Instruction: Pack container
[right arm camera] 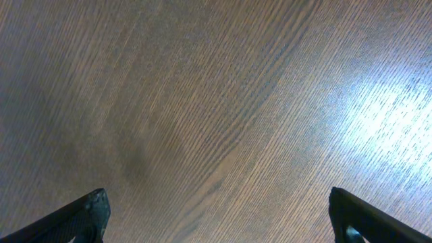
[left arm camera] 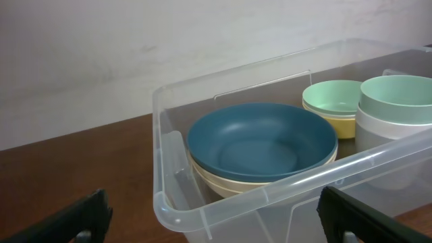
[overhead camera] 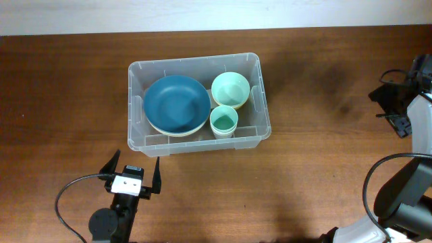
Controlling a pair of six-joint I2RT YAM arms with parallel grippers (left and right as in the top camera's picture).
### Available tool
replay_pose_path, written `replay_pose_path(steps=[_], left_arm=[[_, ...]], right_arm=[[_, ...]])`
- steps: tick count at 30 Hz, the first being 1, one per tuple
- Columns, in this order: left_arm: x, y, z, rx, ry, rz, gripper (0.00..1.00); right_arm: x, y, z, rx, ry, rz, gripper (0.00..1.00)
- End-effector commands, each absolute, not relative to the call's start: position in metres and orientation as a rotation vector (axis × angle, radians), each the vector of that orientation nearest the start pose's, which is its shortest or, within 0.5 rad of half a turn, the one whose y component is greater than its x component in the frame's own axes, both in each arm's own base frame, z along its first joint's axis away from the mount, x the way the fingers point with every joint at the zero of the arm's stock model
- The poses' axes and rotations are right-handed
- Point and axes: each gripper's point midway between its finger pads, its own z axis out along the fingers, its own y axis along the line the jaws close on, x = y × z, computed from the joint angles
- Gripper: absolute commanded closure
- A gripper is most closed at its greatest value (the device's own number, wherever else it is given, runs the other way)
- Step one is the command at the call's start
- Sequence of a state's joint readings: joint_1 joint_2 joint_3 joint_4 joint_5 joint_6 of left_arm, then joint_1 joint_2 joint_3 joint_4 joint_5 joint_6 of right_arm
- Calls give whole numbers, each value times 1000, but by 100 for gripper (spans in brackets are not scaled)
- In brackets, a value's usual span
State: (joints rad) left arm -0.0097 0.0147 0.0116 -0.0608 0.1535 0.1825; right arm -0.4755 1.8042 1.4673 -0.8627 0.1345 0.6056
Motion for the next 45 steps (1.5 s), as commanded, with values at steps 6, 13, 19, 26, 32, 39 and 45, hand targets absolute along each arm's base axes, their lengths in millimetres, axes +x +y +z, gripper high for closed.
replay_pose_path(steps=[6, 13, 19, 26, 32, 39, 45], left_arm=[[244, -27, 160, 259, 1614, 7, 0], [244, -27, 160, 258, 1614, 8, 0], [244, -27, 160, 259, 1614, 7, 0], [244, -27, 160, 259, 1614, 7, 0], [244, -27, 160, 259, 1614, 7, 0], [244, -27, 160, 258, 1614, 8, 0], [244, -27, 160, 259, 1614, 7, 0]], right_arm=[[360, -215, 115, 1470, 2344, -169, 1], [360, -215, 115, 1470, 2344, -169, 1], [360, -215, 115, 1470, 2344, -169, 1], [357, -222, 123, 1459, 2319, -234, 1], [363, -198, 188, 1325, 2209, -185, 1], [351, -116, 283, 1008, 2023, -104, 1], [320, -54, 319, 745, 1718, 57, 1]])
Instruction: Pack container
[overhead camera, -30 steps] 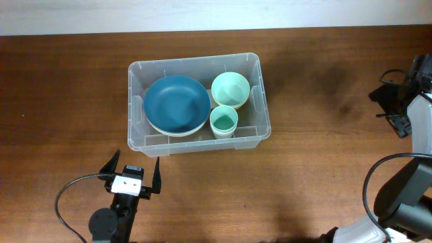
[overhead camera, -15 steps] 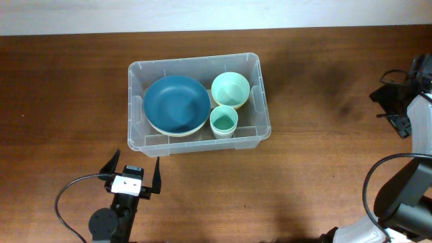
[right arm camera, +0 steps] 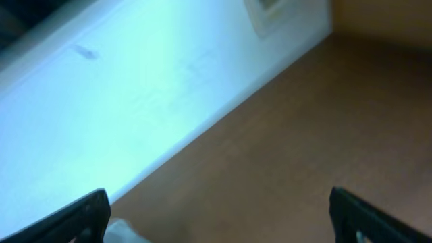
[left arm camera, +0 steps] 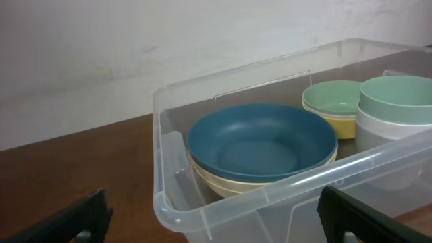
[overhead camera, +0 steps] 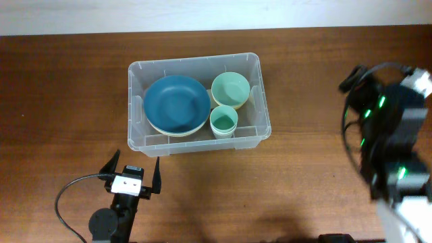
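Observation:
The clear plastic container (overhead camera: 196, 62) stands at the table's middle. It holds a blue bowl (overhead camera: 177, 104) stacked on a cream one, a pale green bowl (overhead camera: 229, 89) and a green cup (overhead camera: 223, 121). My left gripper (overhead camera: 135, 165) is open, just in front of the container's near wall, with nothing between its fingers. The left wrist view shows the container's rim (left arm camera: 270, 192) close up, with the blue bowl (left arm camera: 260, 138), the green bowl (left arm camera: 331, 98) and the cup (left arm camera: 398, 94) inside. My right gripper (right arm camera: 216, 206) is open and empty, far to the right of the container, facing the wall.
The right arm (overhead camera: 388, 135) with its cables stands over the table's right side. A white wall (right arm camera: 135, 101) runs along the table's far edge. Bare brown wood (overhead camera: 61, 101) lies to the left of the container.
The right arm has moved in from the right edge and turned. Its camera looked down at bare wood then and faces the wall and far table now. The left arm and container are unchanged.

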Controlling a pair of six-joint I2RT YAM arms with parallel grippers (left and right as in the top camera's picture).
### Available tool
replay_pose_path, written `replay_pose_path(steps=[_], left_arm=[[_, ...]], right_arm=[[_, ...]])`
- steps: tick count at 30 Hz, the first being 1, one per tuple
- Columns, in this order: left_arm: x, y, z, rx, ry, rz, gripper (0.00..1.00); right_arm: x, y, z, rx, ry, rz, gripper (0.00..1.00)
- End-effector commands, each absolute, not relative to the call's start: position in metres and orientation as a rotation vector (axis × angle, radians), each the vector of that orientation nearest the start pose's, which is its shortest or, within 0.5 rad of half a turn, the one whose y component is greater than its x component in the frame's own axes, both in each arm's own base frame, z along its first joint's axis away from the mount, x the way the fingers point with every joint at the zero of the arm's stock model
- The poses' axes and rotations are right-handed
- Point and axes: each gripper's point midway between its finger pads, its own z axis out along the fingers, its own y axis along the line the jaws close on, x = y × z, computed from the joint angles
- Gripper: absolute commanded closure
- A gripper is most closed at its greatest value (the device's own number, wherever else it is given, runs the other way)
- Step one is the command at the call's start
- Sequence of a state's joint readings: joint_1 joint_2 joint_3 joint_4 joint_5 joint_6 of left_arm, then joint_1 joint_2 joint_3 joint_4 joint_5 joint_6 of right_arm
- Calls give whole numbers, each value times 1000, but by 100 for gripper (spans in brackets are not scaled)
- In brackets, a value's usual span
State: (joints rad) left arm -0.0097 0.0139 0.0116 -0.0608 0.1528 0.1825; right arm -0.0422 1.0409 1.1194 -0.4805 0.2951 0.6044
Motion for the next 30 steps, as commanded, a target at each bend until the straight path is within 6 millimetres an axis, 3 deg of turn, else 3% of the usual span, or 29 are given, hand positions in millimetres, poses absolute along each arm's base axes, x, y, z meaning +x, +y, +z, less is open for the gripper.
replay_pose_path(steps=[1, 4, 8, 13, 18, 30], left_arm=[[244, -27, 160, 259, 1614, 7, 0], [244, -27, 160, 259, 1614, 7, 0], [244, -27, 160, 259, 1614, 7, 0], [244, -27, 160, 259, 1614, 7, 0], [244, -27, 160, 259, 1614, 7, 0], [244, -27, 160, 258, 1614, 8, 0]], right_arm=[[307, -44, 313, 654, 1675, 69, 1], [291, -38, 296, 585, 1626, 79, 1], [269, -28, 253, 422, 1586, 68, 1], [256, -22, 223, 352, 1523, 91, 1], [251, -14, 214, 266, 1508, 82, 1], [240, -12, 217, 216, 1450, 112, 1]])
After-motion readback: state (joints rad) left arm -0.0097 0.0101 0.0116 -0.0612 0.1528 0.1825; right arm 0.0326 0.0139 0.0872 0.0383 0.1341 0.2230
